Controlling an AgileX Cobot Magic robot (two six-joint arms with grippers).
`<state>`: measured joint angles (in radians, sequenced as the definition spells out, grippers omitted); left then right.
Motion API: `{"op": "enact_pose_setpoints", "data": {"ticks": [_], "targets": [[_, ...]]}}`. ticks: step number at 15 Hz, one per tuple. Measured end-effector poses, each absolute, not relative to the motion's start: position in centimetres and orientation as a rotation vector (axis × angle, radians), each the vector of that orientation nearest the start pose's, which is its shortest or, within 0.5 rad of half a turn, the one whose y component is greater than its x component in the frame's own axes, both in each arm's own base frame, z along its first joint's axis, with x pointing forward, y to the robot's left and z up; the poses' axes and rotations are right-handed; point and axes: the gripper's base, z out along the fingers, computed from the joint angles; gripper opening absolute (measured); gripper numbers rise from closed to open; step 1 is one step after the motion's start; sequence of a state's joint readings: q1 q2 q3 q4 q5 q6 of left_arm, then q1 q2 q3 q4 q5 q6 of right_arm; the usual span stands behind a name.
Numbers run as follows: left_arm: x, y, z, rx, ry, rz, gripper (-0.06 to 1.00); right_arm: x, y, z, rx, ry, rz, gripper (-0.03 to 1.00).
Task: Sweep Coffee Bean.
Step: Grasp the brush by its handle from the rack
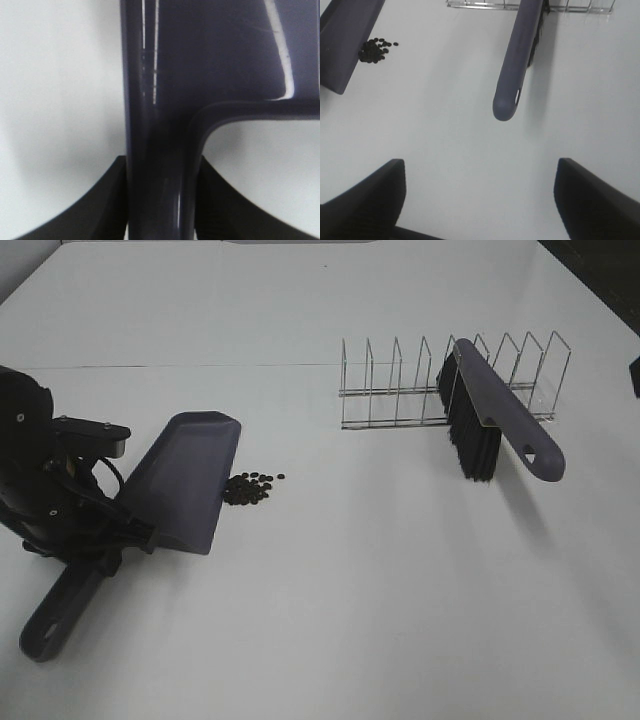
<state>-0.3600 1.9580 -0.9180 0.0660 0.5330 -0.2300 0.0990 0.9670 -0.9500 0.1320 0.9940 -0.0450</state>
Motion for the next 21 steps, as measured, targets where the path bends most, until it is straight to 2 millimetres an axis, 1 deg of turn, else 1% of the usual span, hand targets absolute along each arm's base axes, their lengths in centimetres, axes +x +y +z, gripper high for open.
{"op": "enact_pose_setpoints", "data": {"ticks": [1,4,7,8,10,13,15,18,21], "targets": [[29.4,-10.8,8.8,0.244,3.039,0.008,0.33,17.3,2.7,35.0,-0.138,2.474,0.186,0.76],[29.1,-10.7,9.6,0.22,3.037,-0.006,0.33,17.2,2.7,35.0,-0.142,2.493,0.185,0.76],[28.4,-10.2,11.0,0.265,3.052,0.043,0.33,17.3,2.7,35.3,-0.144,2.5,0.185,0.76],[28.3,-10.0,11.4,0.295,3.048,0.073,0.33,17.4,2.7,35.6,-0.148,2.512,0.185,0.76],[28.3,-9.7,11.4,0.313,3.043,0.131,0.33,17.8,2.8,36.1,-0.156,2.553,0.187,0.76],[28.6,-9.0,11.5,0.297,3.009,0.237,0.33,19.1,3.0,36.8,-0.171,2.636,0.189,0.76],[28.8,-8.9,11.6,0.288,2.992,0.258,0.33,20.9,3.1,37.2,-0.171,2.652,0.188,0.76],[29.1,-9.1,11.6,0.291,2.961,0.227,0.33,23.3,3.4,36.7,-0.172,2.69,0.188,0.76],[29.1,-9.1,11.6,0.291,2.959,0.226,0.33,25.9,3.6,35.7,-0.171,2.739,0.188,0.76]]}}
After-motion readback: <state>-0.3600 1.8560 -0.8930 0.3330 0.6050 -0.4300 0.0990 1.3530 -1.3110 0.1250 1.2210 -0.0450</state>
